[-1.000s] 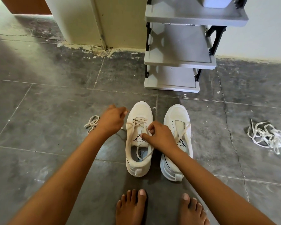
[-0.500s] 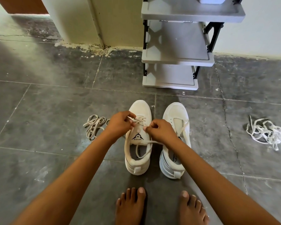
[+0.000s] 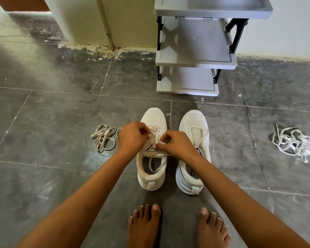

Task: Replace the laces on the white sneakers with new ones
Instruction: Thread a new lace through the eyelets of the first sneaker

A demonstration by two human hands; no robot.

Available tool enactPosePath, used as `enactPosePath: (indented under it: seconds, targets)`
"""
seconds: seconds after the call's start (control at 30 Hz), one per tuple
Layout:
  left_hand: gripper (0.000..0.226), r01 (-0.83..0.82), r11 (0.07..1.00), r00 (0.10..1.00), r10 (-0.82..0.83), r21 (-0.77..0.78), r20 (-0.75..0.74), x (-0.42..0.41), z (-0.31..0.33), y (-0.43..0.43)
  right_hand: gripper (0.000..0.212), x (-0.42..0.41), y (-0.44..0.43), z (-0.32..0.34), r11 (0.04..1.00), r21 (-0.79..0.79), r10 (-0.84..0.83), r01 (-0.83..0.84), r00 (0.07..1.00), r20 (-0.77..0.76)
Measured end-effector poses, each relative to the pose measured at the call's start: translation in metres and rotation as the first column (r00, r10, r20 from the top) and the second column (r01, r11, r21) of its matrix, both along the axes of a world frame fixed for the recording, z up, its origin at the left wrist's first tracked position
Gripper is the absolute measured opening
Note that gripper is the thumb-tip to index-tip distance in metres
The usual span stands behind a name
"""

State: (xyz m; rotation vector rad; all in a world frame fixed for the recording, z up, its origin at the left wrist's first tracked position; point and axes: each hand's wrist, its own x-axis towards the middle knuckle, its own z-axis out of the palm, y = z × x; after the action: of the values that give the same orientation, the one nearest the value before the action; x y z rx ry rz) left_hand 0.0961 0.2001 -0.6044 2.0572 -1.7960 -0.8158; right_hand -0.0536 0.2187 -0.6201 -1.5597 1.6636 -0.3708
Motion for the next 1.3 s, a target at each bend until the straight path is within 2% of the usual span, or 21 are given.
enactPosePath:
  seconds: [0.07, 0.17, 0.33, 0.4, 0.5, 0.63, 0.93, 1.07, 1.13, 1.3]
  targets:
    - [0.009, -0.036, 0.999, 0.996, 0.037, 0.018, -0.084, -0.001, -0.002, 0.001, 0.034, -0.001, -0.001, -0.001, 0.999, 0.020, -0.044, 0.043, 0.999, 0.024]
    - [0.014, -0.027, 0.999, 0.990, 0.032, 0.039, -0.135, -0.005, -0.004, 0.003, 0.019, -0.001, -0.002, 0.001, 0.990, 0.086, -0.125, 0.115, 0.986, 0.113]
    - [0.015, 0.016, 1.000, 0.998, -0.014, 0.019, -0.057, -0.014, -0.007, 0.005, 0.013, -0.003, -0.002, 0.002, 0.953, 0.212, -0.265, 0.215, 0.933, 0.245]
    - [0.013, 0.039, 0.999, 0.998, -0.038, 0.020, -0.054, -0.016, -0.007, 0.005, 0.013, -0.004, -0.002, 0.002, 0.936, 0.265, -0.307, 0.231, 0.904, 0.296]
    - [0.018, 0.115, 0.993, 0.993, -0.115, 0.013, 0.028, -0.017, -0.008, 0.005, 0.017, -0.005, -0.004, 0.004, 0.911, 0.338, -0.353, 0.235, 0.868, 0.349]
    - [0.023, 0.131, 0.991, 0.989, -0.129, -0.021, 0.068, -0.020, -0.008, 0.006, 0.018, -0.005, -0.004, 0.004, 0.908, 0.354, -0.353, 0.224, 0.865, 0.357]
    - [0.020, 0.143, 0.990, 0.990, -0.143, -0.004, 0.000, -0.019, -0.013, 0.003, 0.029, -0.006, -0.003, 0.005, 0.916, 0.355, -0.322, 0.188, 0.871, 0.372]
    - [0.013, 0.060, 0.998, 0.995, -0.062, -0.032, -0.077, -0.023, -0.017, 0.008, 0.016, -0.005, -0.005, 0.003, 0.905, 0.375, -0.349, 0.201, 0.854, 0.386]
    - [0.020, -0.005, 0.998, 0.993, -0.004, -0.070, -0.120, -0.026, -0.016, 0.009, 0.013, -0.003, -0.007, 0.000, 0.899, 0.371, -0.376, 0.233, 0.845, 0.380]
    - [0.021, 0.002, 0.993, 0.987, -0.021, -0.118, -0.162, -0.024, -0.015, 0.010, 0.005, 0.005, -0.013, -0.007, 0.934, 0.237, -0.323, 0.269, 0.917, 0.234]
